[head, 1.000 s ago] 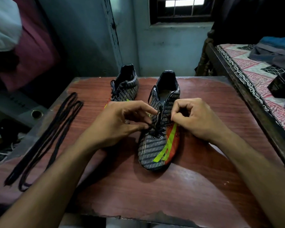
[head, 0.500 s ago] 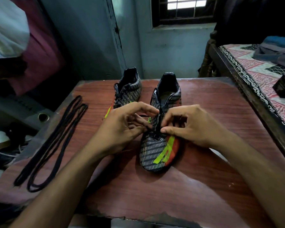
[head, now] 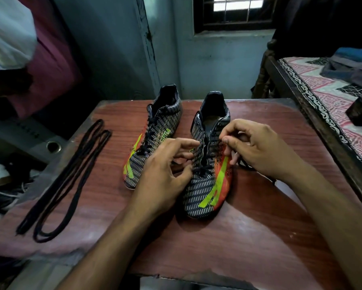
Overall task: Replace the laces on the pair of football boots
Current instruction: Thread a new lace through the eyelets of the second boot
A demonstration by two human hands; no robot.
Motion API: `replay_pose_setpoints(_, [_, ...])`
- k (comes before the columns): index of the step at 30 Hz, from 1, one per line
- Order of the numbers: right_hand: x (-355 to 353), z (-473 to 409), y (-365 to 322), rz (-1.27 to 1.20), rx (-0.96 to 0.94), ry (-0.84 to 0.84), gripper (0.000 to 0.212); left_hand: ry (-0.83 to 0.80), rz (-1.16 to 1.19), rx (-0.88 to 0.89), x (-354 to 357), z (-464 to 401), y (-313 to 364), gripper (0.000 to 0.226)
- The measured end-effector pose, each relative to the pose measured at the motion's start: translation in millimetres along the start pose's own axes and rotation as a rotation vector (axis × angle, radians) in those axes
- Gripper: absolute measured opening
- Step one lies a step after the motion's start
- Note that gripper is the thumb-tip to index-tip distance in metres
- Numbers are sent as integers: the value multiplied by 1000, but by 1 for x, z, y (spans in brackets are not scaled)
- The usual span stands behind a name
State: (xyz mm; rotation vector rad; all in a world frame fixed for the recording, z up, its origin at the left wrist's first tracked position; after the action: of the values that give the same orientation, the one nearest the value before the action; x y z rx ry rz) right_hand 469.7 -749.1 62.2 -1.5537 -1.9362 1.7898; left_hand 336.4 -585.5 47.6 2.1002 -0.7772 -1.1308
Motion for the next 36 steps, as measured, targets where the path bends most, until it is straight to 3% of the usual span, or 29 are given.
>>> replay_pose_setpoints(4, [6,3,-2,189,-45,-93,14,-1,-58,39,0,3,0,37])
replay_pose_setpoints(7, [2,3,-6,191,-68,-84,22,40,-81,84,0,5,3,34])
replay_pose_setpoints(11, [12,5,-18,194,-162,-82,19,142,-150,115,-2,9,4,29])
replay_pose_setpoints(14, [22,5,-20,230,-180,-94,8,123,-178,100,0,10,2,24])
replay_pose_setpoints(20, [37,-1,-13,349,-76,-151,9,155,-213,94,-3,9,1,24])
replay_pose_setpoints(26, [37,-2,-15,218,-33,-260,3,177,-196,86,-2,11,-2,21])
replay_pose_setpoints(31, [43,-5,-19,254,14,-337,15,147,-159,103,-2,11,-5,20])
replay_pose_setpoints(36, [44,-19,-21,239,52,-386,8,96,-134,115,-1,11,-7,22])
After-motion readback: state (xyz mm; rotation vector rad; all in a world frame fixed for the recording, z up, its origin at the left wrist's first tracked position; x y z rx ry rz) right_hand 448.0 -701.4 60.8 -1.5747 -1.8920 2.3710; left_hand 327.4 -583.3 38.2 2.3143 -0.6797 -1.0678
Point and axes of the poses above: each hand's wrist, its own z-axis away from the middle knuckle, its own x-axis out of the palm, y = z × x, the point moved 5 cm from there along -z, towards the middle knuckle, and after that the axes turned 1 degree about -z, right-handed, at the moved point
